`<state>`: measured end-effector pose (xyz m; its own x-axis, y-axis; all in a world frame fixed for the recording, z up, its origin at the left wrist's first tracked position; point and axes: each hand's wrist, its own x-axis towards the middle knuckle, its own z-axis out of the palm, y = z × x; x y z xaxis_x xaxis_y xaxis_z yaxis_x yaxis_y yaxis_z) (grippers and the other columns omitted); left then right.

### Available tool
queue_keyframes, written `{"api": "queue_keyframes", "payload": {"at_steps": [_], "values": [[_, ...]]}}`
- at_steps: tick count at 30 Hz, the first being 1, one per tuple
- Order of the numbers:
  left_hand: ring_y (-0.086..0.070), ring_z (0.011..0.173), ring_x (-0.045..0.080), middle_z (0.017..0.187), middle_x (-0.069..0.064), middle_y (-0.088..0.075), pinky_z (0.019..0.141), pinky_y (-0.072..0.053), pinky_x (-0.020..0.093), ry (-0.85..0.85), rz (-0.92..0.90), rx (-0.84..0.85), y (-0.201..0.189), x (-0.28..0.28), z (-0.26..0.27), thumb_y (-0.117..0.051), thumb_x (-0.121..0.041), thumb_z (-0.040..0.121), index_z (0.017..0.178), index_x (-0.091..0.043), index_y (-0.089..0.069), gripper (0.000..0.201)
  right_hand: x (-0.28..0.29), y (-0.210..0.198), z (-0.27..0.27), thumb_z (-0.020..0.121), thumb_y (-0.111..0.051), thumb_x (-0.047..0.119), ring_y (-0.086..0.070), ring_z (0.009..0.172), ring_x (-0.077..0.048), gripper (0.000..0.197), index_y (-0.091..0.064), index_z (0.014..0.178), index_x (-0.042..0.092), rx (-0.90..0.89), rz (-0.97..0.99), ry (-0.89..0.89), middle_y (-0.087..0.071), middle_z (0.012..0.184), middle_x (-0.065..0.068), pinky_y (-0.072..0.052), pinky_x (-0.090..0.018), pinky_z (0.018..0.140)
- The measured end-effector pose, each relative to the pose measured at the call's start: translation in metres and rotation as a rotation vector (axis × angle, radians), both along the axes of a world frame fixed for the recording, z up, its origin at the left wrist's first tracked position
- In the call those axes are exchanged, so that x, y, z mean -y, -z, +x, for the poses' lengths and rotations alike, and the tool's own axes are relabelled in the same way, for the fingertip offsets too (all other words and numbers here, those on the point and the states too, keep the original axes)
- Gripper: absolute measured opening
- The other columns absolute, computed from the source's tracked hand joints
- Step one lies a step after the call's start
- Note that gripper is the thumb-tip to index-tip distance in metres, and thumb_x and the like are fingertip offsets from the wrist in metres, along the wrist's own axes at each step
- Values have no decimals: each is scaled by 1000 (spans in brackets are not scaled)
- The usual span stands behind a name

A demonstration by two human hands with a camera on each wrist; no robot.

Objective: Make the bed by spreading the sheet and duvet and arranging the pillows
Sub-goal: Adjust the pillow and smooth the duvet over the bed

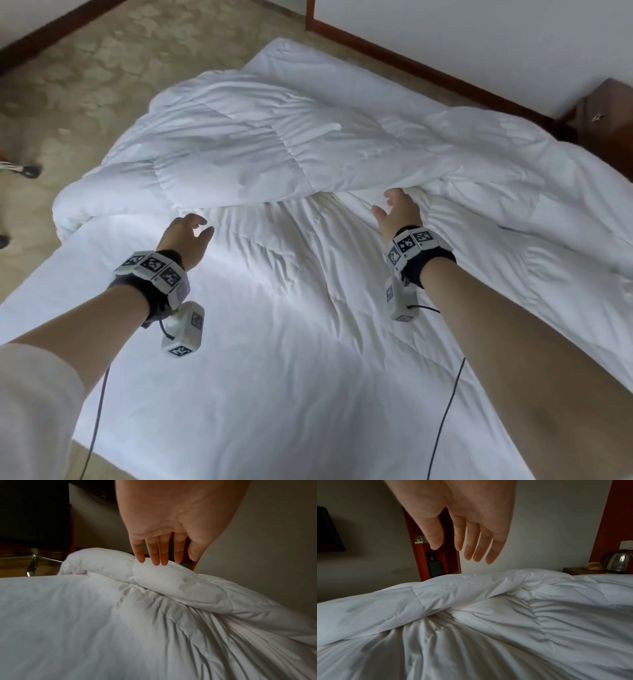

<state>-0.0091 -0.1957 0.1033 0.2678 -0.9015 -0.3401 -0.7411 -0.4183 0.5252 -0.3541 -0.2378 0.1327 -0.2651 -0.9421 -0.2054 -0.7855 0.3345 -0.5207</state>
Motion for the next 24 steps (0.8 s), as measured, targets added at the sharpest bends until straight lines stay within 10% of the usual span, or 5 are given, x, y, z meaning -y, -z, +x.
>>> {"api": "queue_keyframes", "payload": {"at_steps": [14, 20, 24], "values": [[-42, 130, 27, 144, 12, -40, 106, -33, 37, 21, 119, -134, 105, 92, -11, -49, -23, 94, 141, -16, -35, 49, 178, 86, 31, 80, -71, 22, -4, 145, -31, 96, -5, 150, 24, -578, 247, -428, -2, 158, -4, -13, -50, 116], [-44, 127, 25, 142, 8, -41, 101, -39, 38, 103, 2, -102, 115, 93, -17, -49, -19, 93, 138, -17, -39, 46, 201, 102, 29, 90, -50, 9, -51, 116, -31, 30, -50, 119, 9, -664, 349, -411, -55, 124, -14, -38, -42, 95], [-43, 130, 24, 144, 5, -41, 103, -40, 38, 163, -157, -36, 110, 101, -29, -49, -15, 93, 136, -14, -43, 44, 171, 97, 26, 93, -45, 12, -60, 104, -31, 26, -56, 115, 4, -560, 467, -432, -63, 114, -16, -46, -34, 85]]}}
